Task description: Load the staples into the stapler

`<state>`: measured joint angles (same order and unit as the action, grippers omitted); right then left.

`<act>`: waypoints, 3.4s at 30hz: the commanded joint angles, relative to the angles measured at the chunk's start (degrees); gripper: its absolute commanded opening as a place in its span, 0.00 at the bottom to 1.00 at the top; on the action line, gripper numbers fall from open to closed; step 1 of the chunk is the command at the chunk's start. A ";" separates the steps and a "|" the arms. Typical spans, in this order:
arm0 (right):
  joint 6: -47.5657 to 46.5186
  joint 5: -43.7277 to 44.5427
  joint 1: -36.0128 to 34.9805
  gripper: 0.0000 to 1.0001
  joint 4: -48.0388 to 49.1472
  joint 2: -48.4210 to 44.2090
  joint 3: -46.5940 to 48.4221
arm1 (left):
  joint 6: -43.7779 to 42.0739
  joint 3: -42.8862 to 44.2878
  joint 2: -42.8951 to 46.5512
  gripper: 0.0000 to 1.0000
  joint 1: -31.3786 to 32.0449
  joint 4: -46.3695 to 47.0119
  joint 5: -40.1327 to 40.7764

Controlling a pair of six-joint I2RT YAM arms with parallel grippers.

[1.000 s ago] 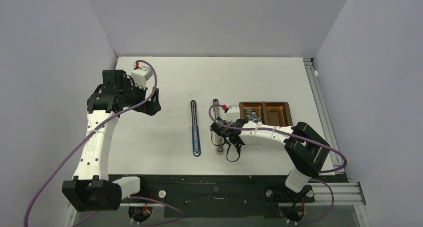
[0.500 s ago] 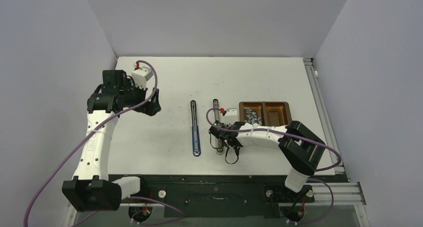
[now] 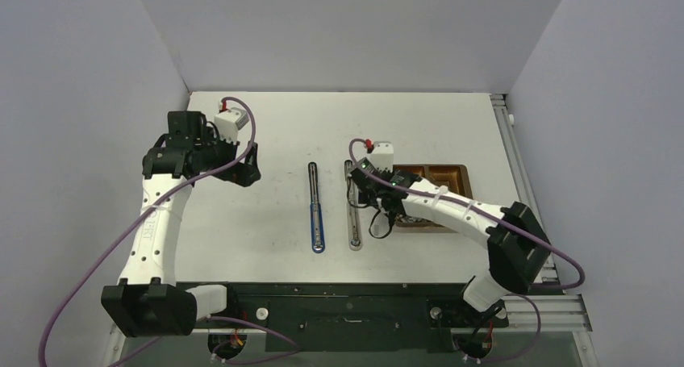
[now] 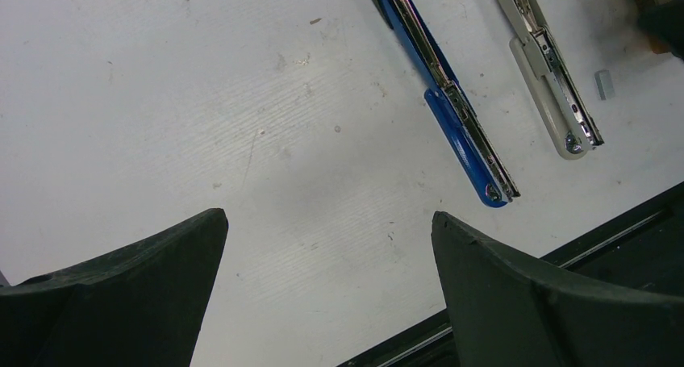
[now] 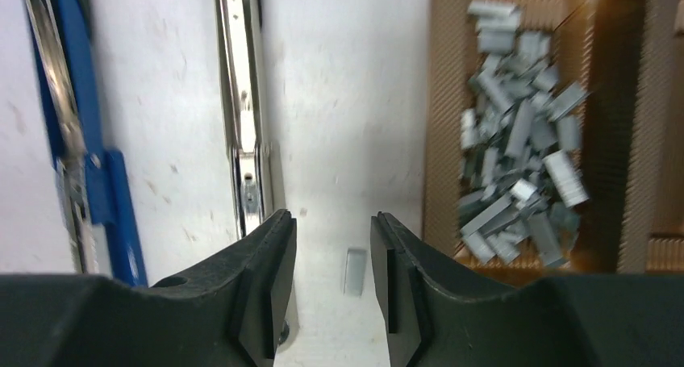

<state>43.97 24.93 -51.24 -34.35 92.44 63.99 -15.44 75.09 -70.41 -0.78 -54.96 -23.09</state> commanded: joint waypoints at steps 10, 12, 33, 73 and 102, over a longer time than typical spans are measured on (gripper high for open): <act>-7.22 -3.26 19.97 0.35 5.59 -2.44 1.29 | -0.29 4.27 -1.71 0.96 0.33 -0.98 -1.43; -6.74 -4.53 21.79 0.34 6.76 -1.00 0.43 | -0.29 4.49 -1.91 0.96 0.30 -1.10 -1.50; -5.59 -8.94 25.58 0.31 11.86 4.07 -7.57 | -0.20 3.98 -2.10 0.96 0.31 -1.11 -1.56; -6.05 -5.67 22.27 0.09 8.49 -4.81 -7.57 | 0.13 3.92 -0.98 0.96 0.26 -1.55 -2.39; -4.05 3.00 3.00 0.09 7.42 9.45 1.10 | -0.20 2.63 0.27 0.96 0.29 -1.49 -1.69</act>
<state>39.68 25.50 -48.05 -29.21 101.47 65.49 -15.46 76.88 -71.33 -0.78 -56.82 -24.27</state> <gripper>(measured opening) 0.117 0.963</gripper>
